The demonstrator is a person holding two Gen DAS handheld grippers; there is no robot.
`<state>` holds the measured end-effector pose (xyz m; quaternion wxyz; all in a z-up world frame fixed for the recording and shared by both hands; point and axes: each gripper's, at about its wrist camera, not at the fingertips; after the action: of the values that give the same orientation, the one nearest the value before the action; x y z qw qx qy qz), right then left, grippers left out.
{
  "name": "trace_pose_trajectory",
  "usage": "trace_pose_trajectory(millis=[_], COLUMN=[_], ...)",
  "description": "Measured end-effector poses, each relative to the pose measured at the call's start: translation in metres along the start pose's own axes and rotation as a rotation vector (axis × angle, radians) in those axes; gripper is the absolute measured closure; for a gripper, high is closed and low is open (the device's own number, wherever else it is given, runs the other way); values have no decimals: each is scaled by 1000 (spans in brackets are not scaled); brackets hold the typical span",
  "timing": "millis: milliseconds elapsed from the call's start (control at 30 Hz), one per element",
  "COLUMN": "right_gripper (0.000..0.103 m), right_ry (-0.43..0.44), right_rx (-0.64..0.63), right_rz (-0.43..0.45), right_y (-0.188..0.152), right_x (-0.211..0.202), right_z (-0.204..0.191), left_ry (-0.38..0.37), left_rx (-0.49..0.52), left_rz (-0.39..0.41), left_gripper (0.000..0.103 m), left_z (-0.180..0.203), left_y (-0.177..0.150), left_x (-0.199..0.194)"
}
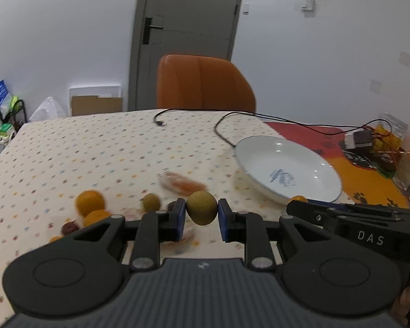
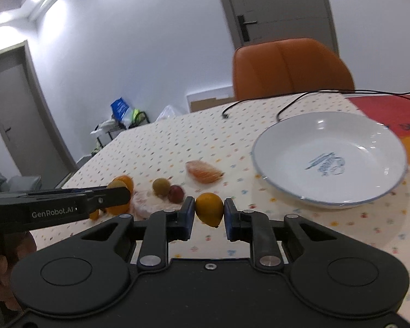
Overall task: Organize fruits
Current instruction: 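Grasp the greenish plum with the left tool while the right tool grasps a yellow apricot, then carry both fruits over the white bowl and open both tools to drop them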
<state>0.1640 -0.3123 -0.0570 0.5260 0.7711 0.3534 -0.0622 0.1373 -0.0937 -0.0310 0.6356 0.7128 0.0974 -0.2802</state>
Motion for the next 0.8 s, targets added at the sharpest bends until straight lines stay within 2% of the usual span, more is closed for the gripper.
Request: trace_pose_trajectory(millis=[800], right_gripper=[82], right_ry=[-64], right_rx=[132], right_rz=[162], right_y=[14], right_x=[-49], right_z=[85], left_ry=[-101], left_rx=[87], left_rz=[16], left_gripper=[79], left_z=[76], left_y=[36], left_x=[50])
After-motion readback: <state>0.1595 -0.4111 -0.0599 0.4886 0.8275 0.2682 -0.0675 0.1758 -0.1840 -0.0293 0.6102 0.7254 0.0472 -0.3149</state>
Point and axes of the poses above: each gripper's, at about its wrist camera, not at the fingertips, and x roughly the way its jaws point, z to its right, y to its top, and after that the axes turned 11 degrees about x, right-handed
